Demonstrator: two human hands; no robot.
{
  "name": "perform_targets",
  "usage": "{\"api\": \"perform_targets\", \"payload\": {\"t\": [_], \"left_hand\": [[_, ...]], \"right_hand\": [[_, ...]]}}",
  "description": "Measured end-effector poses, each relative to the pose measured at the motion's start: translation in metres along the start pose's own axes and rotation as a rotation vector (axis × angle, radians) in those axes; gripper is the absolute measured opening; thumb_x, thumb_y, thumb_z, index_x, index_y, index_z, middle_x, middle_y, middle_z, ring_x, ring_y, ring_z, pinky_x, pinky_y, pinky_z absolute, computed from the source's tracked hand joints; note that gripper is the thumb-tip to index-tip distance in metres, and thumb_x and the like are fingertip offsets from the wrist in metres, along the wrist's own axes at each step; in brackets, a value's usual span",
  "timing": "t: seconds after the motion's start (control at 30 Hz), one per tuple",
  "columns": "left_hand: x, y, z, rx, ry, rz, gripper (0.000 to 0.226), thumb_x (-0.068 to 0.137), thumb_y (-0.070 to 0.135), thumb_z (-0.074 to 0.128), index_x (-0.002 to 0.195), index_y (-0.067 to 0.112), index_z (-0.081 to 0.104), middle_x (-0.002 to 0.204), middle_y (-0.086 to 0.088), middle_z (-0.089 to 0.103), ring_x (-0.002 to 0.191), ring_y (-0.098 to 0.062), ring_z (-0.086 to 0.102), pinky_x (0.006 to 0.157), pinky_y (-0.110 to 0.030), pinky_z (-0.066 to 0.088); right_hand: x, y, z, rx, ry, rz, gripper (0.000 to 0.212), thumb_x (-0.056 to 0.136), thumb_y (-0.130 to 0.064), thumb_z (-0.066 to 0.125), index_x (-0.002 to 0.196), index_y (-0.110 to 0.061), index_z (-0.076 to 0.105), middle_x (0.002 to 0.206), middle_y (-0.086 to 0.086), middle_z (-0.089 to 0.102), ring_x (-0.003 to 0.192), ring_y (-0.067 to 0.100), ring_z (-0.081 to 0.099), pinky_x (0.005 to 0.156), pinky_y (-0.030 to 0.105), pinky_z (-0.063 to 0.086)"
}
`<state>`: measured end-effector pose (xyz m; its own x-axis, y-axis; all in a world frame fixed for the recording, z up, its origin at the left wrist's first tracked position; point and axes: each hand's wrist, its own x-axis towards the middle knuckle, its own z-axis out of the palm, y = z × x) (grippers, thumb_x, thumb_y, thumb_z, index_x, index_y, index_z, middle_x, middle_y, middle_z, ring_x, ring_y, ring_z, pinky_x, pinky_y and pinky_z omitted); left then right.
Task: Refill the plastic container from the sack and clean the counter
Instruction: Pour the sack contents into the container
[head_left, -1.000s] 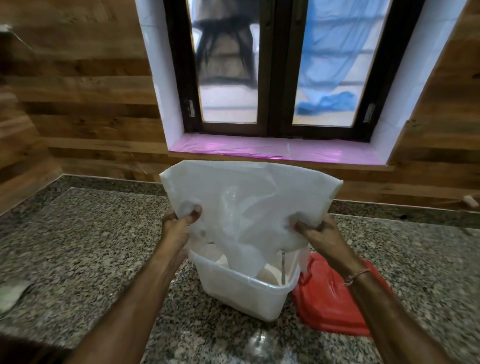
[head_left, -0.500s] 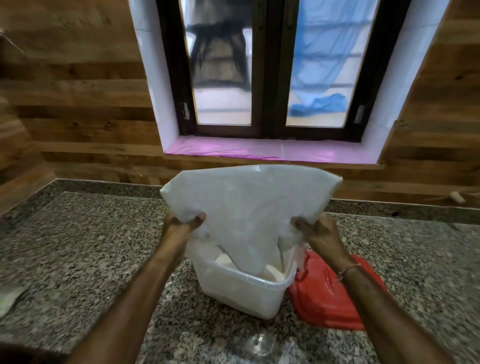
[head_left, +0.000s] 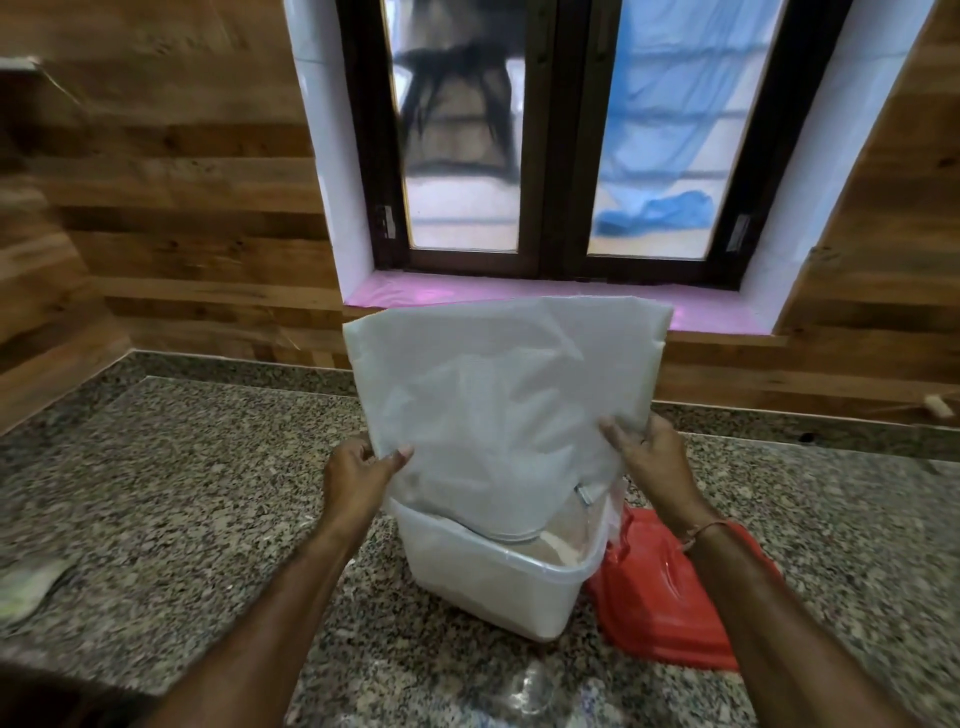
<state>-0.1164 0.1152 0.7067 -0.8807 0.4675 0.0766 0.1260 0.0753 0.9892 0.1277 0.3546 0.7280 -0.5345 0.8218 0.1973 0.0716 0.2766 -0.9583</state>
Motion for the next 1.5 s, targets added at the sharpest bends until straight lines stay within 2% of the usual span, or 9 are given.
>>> {"api": "perform_targets", "payload": {"t": [0.1, 0.33, 0.53, 0.67, 0.83, 0.97, 1.07, 1.33, 1.5], "left_hand": [[0.002, 0.014, 0.005, -0.131, 0.009, 0.012, 0.016, 0.088, 0.01, 0.079, 0.104, 0.01, 0.077, 0.098, -0.005, 0.081, 0.086, -0.022, 0.079, 0.068, -0.036, 0.064], [0.015, 0.02, 0.011, -0.09, 0.064, 0.059, 0.016, 0.088, 0.006, 0.078, 0.1, 0.016, 0.075, 0.091, 0.003, 0.079, 0.084, -0.016, 0.076, 0.066, -0.027, 0.06], [0.02, 0.01, 0.014, -0.024, 0.102, 0.019, 0.014, 0.089, 0.016, 0.079, 0.097, 0.012, 0.067, 0.095, -0.01, 0.076, 0.084, -0.029, 0.074, 0.07, -0.044, 0.064], [0.019, 0.003, 0.009, -0.074, 0.075, 0.002, 0.015, 0.092, 0.015, 0.075, 0.105, 0.012, 0.068, 0.098, -0.011, 0.077, 0.089, -0.034, 0.076, 0.075, -0.054, 0.065], [0.017, 0.005, 0.006, 0.013, 0.057, 0.03, 0.014, 0.094, 0.026, 0.074, 0.101, 0.016, 0.066, 0.095, -0.01, 0.076, 0.086, -0.033, 0.075, 0.073, -0.056, 0.064], [0.02, 0.011, 0.01, 0.051, 0.067, 0.059, 0.017, 0.095, 0.027, 0.073, 0.106, 0.016, 0.067, 0.095, -0.005, 0.075, 0.084, -0.026, 0.075, 0.066, -0.045, 0.065], [0.025, 0.014, 0.012, 0.008, 0.016, 0.051, 0.02, 0.097, 0.026, 0.071, 0.113, 0.015, 0.067, 0.098, -0.005, 0.076, 0.081, -0.023, 0.075, 0.055, -0.03, 0.058], [0.065, 0.031, 0.024, -0.316, -0.197, -0.306, 0.025, 0.095, 0.008, 0.07, 0.119, 0.013, 0.063, 0.107, -0.013, 0.075, 0.1, -0.032, 0.073, 0.073, -0.039, 0.064], [0.105, 0.034, -0.006, -0.426, -0.337, -0.34, 0.048, 0.088, -0.013, 0.068, 0.131, 0.004, 0.055, 0.106, -0.013, 0.072, 0.087, -0.026, 0.071, 0.067, -0.036, 0.064]], "right_hand": [[-0.011, 0.007, -0.005, -0.03, -0.178, 0.065, 0.035, 0.082, -0.021, 0.084, 0.114, -0.012, 0.072, 0.109, 0.002, 0.078, 0.101, 0.021, 0.074, 0.086, 0.033, 0.061], [0.007, -0.01, -0.013, -0.234, 0.095, -0.102, 0.009, 0.078, -0.024, 0.078, 0.08, -0.015, 0.076, 0.085, 0.009, 0.078, 0.083, 0.03, 0.075, 0.07, 0.048, 0.061], [0.011, -0.004, -0.011, -0.21, 0.121, -0.13, 0.024, 0.088, -0.02, 0.075, 0.111, -0.027, 0.073, 0.1, -0.006, 0.078, 0.094, 0.02, 0.074, 0.078, 0.043, 0.062], [0.0, 0.009, 0.006, -0.178, -0.103, -0.015, 0.034, 0.088, -0.01, 0.077, 0.121, -0.012, 0.07, 0.109, 0.001, 0.078, 0.097, 0.019, 0.075, 0.072, 0.029, 0.061], [-0.002, 0.01, 0.004, 0.043, 0.069, -0.036, 0.023, 0.095, -0.009, 0.07, 0.116, -0.017, 0.068, 0.107, 0.005, 0.078, 0.094, 0.022, 0.076, 0.08, 0.044, 0.064], [-0.007, 0.008, 0.005, -0.024, -0.13, -0.014, 0.033, 0.092, -0.01, 0.075, 0.124, -0.008, 0.067, 0.111, 0.007, 0.079, 0.096, 0.025, 0.078, 0.08, 0.051, 0.064], [-0.006, 0.011, 0.004, -0.126, -0.07, -0.027, 0.021, 0.093, -0.013, 0.073, 0.114, -0.013, 0.075, 0.105, 0.001, 0.081, 0.095, 0.019, 0.078, 0.083, 0.045, 0.064], [0.034, -0.02, 0.012, 0.002, 0.117, 0.131, 0.019, 0.102, -0.012, 0.059, 0.116, -0.002, 0.068, 0.097, 0.014, 0.076, 0.078, 0.026, 0.073, 0.06, 0.032, 0.057], [0.07, -0.058, 0.044, 0.081, 0.186, 0.267, 0.012, 0.103, -0.005, 0.054, 0.1, 0.001, 0.064, 0.061, -0.001, 0.067, 0.053, 0.011, 0.058, 0.044, 0.018, 0.046]]}}
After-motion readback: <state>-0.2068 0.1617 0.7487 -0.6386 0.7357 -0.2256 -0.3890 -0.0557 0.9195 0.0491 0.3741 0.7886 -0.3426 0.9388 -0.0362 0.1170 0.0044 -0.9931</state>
